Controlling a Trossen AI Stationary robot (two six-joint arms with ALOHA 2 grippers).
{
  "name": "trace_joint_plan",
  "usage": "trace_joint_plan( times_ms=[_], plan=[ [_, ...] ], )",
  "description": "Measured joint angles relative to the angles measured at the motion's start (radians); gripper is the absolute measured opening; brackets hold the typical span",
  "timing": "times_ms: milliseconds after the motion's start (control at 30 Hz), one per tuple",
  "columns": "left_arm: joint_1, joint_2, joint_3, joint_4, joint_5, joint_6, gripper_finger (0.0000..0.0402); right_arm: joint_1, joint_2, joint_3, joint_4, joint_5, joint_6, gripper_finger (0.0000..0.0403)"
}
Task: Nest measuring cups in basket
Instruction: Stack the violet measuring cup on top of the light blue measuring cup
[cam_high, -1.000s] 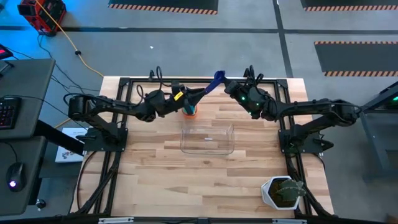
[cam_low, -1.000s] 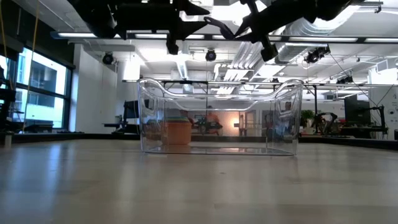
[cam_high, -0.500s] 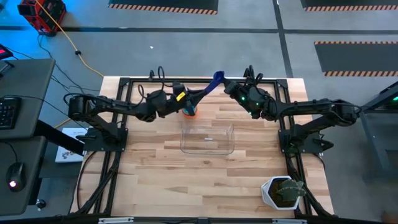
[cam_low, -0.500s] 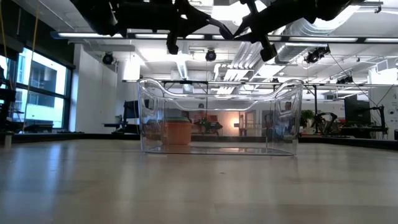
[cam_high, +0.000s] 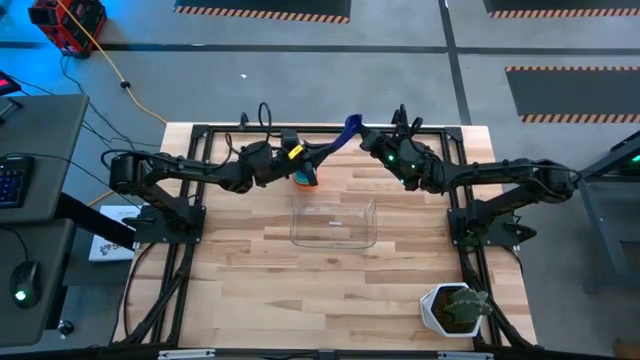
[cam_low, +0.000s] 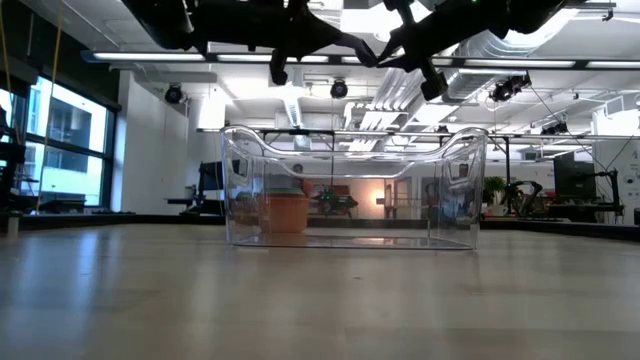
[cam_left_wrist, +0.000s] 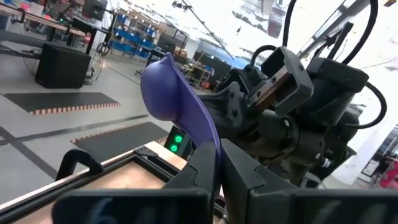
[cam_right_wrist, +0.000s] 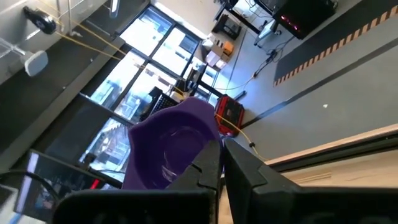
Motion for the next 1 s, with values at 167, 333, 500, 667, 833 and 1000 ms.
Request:
trace_joint_plan(
  times_ms=[167,333,500,667,833,1000],
  plan=[
    [0.031,-0.019,0.000,-0.035,0.018,-0.002,0.0002,-0.009,-0.023,0.000,-0.026,-0.029,-0.078,0.0030],
    [0.070,-0.084,-0.001,-0.153,0.040,0.024,0.0002,-0.033,-0.104,0.000,-0.160,-0.048,-0.096,0.0103],
    [0.106,-0.170,-0.001,-0.266,0.078,0.068,0.0001,-0.063,-0.187,0.000,-0.284,-0.079,-0.140,0.0168],
    [0.147,-0.259,0.006,-0.512,0.247,0.044,0.0001,-0.087,-0.214,0.000,-0.298,-0.316,-0.281,0.0200],
    [0.157,-0.284,0.065,-0.805,0.383,0.061,0.0001,-0.077,-0.167,0.001,-0.343,-0.470,-0.337,0.0204],
    [0.161,-0.277,0.150,-1.028,0.446,0.072,0.0001,-0.042,-0.080,0.039,-0.393,-0.548,-0.410,0.0204]
  ],
)
